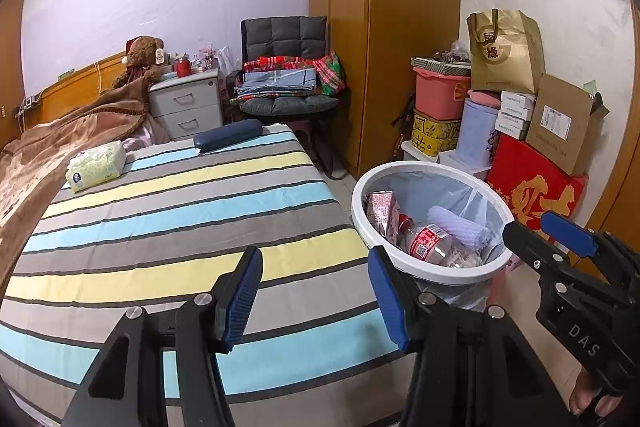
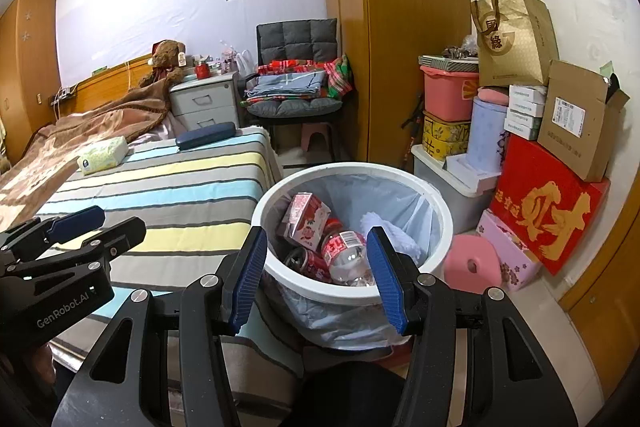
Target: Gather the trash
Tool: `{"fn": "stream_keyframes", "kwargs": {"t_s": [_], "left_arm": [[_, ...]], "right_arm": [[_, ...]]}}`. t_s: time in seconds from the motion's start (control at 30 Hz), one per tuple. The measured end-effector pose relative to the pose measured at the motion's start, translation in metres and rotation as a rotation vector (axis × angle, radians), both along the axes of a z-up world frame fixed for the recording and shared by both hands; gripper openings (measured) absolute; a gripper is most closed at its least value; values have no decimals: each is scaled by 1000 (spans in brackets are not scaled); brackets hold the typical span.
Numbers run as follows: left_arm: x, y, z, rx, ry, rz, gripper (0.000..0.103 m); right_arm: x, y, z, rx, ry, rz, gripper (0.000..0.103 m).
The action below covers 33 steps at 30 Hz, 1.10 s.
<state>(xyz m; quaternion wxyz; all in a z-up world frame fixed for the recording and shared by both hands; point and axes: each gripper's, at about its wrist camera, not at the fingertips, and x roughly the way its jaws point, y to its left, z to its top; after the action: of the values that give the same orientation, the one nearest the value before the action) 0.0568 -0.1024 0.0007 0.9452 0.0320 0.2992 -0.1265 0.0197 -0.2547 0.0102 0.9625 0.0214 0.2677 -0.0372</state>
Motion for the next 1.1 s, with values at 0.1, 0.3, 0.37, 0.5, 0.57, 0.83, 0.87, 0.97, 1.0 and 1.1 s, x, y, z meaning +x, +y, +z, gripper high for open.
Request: {"fn": "stream_keyframes", "kwargs": {"t_s": [0.1,0.3,0.37,0.5,0.57,0.83,0.87,0.97,1.0,1.1], "left_arm": [[-1,1,1,2,-1,1,55],[-2,1,1,3,2,0,55],[-2,0,1,4,3,-1,55],[-2,0,1,4,2,0,55],[-2,0,1,2,3,0,55],[-2,-1,1,3,-2,-1,55],[-2,-1,1,3,-2,-2,55],[-2,-1,1,3,-1,-1,55],[-2,-1,1,3,-1,1,55],[-2,-1,1,2,-2,-1,55]], "right_arm": [[-1,1,0,-2,0,0,54],[-1,1,0,-2,-3,-1,54],[-1,1,1,0,-5,2,54],[-1,0,1,0,-5,3,54],[-2,0,1,0,-6,0,54],[-2,1,1,0,-5,3,54],[-2,1,1,0,-6,3,54],[-2,1,2,-1,-6,4,54],[-2,0,2,-1,-7,4,54],[-2,1,3,-2,-7,5,54]]}}
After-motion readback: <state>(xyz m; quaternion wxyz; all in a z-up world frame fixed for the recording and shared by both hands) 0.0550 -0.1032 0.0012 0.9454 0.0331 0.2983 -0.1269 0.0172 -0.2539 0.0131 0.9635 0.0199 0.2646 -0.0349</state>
